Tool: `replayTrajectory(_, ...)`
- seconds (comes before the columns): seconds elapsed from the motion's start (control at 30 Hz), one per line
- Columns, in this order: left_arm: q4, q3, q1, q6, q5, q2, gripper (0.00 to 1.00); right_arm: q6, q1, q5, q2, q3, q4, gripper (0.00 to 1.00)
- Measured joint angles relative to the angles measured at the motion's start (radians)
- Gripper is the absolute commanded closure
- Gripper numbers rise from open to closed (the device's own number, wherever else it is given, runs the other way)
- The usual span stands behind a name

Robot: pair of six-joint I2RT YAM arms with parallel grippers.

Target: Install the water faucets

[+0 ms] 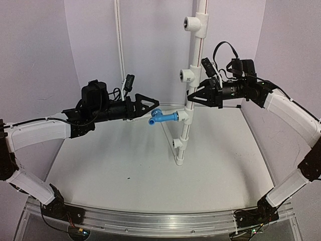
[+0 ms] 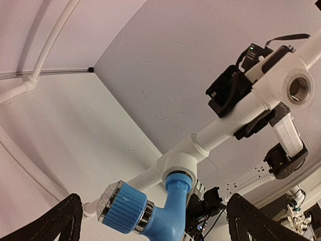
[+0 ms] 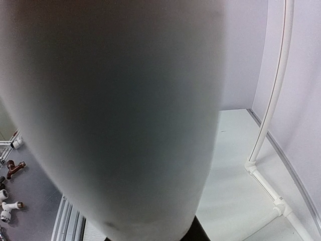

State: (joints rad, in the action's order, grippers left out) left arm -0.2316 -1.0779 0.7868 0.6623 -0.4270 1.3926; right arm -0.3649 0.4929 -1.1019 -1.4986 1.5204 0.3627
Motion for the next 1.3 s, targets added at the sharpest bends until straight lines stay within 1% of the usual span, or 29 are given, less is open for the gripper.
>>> replayTrajectory(0.17, 0.019, 0.000, 0.000, 0.038, 0.038, 0.000, 0.00, 0.000, 0.001, 0.001, 0.000, 0.000, 0.000, 1.00)
replayTrajectory(0.3, -0.023, 0.000, 0.000, 0.103, -0.015, 0.015, 0.00, 0.001, 0.001, 0.001, 0.000, 0.000, 0.000, 1.00)
replayTrajectory(0.47, -0.104, 0.048, 0.000, 0.208, -0.070, 0.033, 0.00, 0.001, 0.001, 0.001, 0.000, 0.000, 0.000, 1.00)
replayTrajectory(0.6, -0.149, 0.089, 0.000, 0.298, -0.086, 0.035, 0.00, 0.001, 0.001, 0.002, 0.000, 0.000, 0.000, 1.00)
replayTrajectory(0.73, -0.157, 0.109, 0.000, 0.377, -0.078, 0.034, 0.00, 0.001, 0.001, 0.002, 0.000, 0.000, 0.000, 1.00)
replayTrajectory(0.87, -0.176, 0.163, 0.000, 0.456, -0.056, 0.025, 0.00, 0.001, 0.001, 0.002, 0.000, 0.000, 0.000, 1.00)
replayTrajectory(0.97, -0.212, 0.192, -0.001, 0.522, -0.055, 0.025, 0.00, 0.001, 0.001, 0.002, 0.000, 0.000, 0.000, 1.00)
replayTrajectory(1.3, -0.339, 0.202, 0.000, 0.717, -0.120, 0.030, 0.00, 0.002, 0.001, 0.002, 0.000, 0.000, 0.000, 1.00)
